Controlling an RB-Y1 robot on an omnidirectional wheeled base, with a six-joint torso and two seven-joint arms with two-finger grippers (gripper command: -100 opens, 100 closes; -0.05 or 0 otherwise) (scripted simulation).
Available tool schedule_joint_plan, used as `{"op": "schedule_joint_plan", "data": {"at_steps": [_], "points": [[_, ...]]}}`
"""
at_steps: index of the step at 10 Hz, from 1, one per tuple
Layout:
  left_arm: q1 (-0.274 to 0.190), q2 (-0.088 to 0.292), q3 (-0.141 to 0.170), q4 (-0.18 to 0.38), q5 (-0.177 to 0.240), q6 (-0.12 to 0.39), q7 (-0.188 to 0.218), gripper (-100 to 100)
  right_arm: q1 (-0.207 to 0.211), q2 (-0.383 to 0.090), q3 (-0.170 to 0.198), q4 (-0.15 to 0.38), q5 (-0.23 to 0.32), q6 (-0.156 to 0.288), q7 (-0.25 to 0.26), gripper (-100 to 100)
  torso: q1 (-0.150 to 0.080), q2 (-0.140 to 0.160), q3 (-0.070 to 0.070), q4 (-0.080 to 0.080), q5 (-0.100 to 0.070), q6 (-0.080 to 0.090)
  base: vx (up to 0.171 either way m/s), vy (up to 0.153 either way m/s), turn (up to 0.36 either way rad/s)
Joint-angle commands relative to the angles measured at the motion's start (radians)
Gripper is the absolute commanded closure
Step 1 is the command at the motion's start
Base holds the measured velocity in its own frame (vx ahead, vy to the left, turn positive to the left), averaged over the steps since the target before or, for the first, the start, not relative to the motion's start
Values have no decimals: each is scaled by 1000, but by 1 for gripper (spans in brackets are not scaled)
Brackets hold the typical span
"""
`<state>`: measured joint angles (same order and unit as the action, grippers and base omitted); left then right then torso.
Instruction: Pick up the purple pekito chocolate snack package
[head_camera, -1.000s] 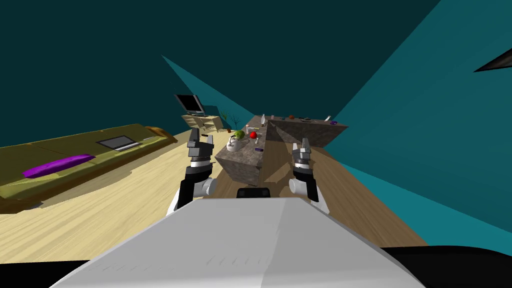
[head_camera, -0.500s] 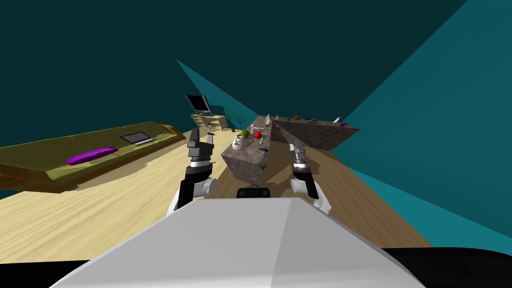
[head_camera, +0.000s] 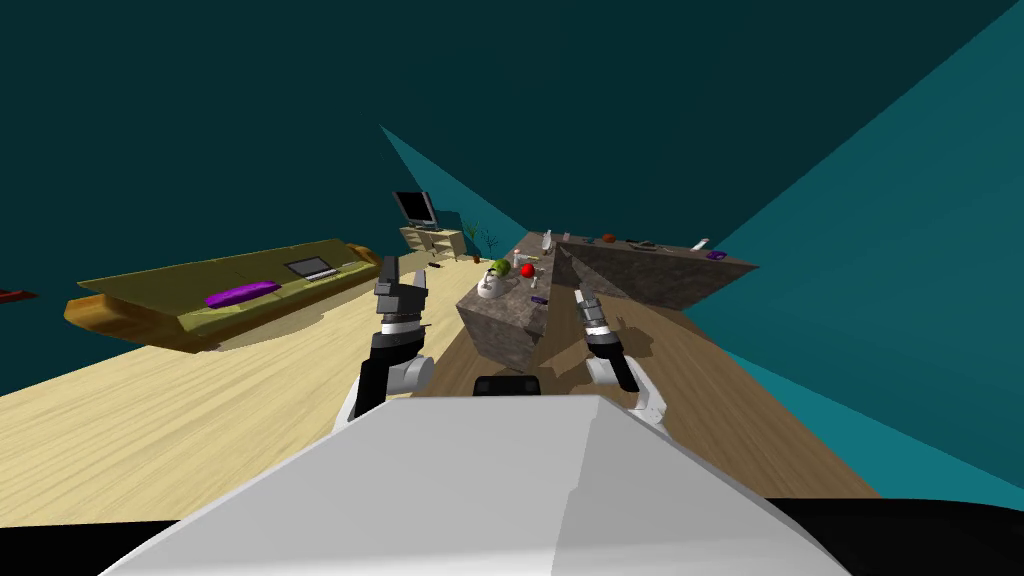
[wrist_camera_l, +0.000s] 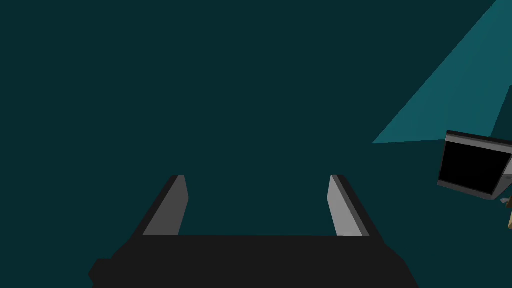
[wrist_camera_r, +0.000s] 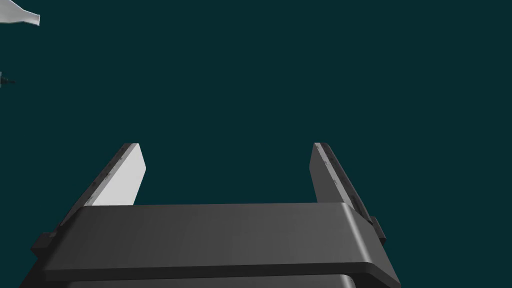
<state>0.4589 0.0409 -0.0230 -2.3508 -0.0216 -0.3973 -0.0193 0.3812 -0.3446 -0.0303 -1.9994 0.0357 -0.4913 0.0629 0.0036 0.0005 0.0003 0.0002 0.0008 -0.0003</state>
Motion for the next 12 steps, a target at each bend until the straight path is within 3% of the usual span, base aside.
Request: {"op": "schedule_joint_plan", "data": {"at_steps": [1,3,12], "points": [[0,0,0,0,0,0,0,0,-10,-32,2,16,11,-2,4,-100,0,0,0,0,0,0,-8,57,88],[0,0,0,0,0,0,0,0,-38,-104,15,83,58,-22,20,-100,0,1,0,0,0,0,-17,83,242],[0,0,0,0,0,0,0,0,-87,-341,49,220,156,-66,49,-100,0,0,0,0,0,0,5,74,150]]}}
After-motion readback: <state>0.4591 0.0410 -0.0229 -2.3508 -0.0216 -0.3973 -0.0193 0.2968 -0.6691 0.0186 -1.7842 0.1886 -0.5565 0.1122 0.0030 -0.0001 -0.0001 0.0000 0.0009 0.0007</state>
